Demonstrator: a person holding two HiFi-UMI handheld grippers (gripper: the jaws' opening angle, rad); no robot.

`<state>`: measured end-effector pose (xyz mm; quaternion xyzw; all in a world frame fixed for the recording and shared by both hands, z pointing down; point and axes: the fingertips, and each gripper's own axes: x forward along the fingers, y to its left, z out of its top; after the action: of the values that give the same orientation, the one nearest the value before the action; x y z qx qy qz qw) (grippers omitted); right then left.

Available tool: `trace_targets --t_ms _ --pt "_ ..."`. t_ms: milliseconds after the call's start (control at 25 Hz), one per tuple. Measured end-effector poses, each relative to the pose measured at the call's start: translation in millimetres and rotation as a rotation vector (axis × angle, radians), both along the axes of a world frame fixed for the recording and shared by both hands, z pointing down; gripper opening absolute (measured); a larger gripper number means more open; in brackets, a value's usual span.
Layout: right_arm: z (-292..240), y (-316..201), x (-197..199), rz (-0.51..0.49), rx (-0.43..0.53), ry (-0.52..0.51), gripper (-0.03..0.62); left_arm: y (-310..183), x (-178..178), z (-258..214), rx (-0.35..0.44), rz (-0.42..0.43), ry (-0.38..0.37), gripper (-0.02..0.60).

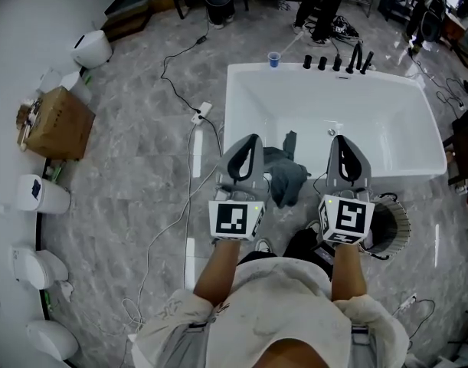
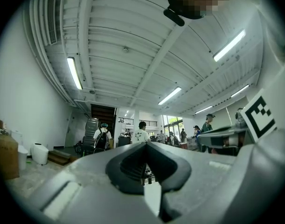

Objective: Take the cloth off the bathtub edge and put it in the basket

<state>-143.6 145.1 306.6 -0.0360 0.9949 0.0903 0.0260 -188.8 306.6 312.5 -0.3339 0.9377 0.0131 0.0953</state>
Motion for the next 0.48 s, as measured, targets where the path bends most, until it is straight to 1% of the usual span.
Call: trace_targets --t_ms 80,160,240,320,480 --pt "3 -1 -4 -0.010 0.008 0.005 0.002 -2 -3 7 -0.011 -0.005 0.012 0.000" --pt "3 -4 -5 -0.017 0.031 -0.001 0.002 -6 -4 12 -0.002 -0.011 0.030 0.000" --pt "6 -8 -8 -0.026 0.041 -0.008 0.002 -8 -9 16 0.000 -0.033 0.028 0.000" --pt "12 -12 -15 -0.038 0.026 -0.001 0.002 -10 -17 20 -0.003 -0.054 0.010 0.000" --pt "21 -25 -35 -0.064 -0.031 0.018 0.002 -26 -30 24 0.017 -0.060 0.021 0.000"
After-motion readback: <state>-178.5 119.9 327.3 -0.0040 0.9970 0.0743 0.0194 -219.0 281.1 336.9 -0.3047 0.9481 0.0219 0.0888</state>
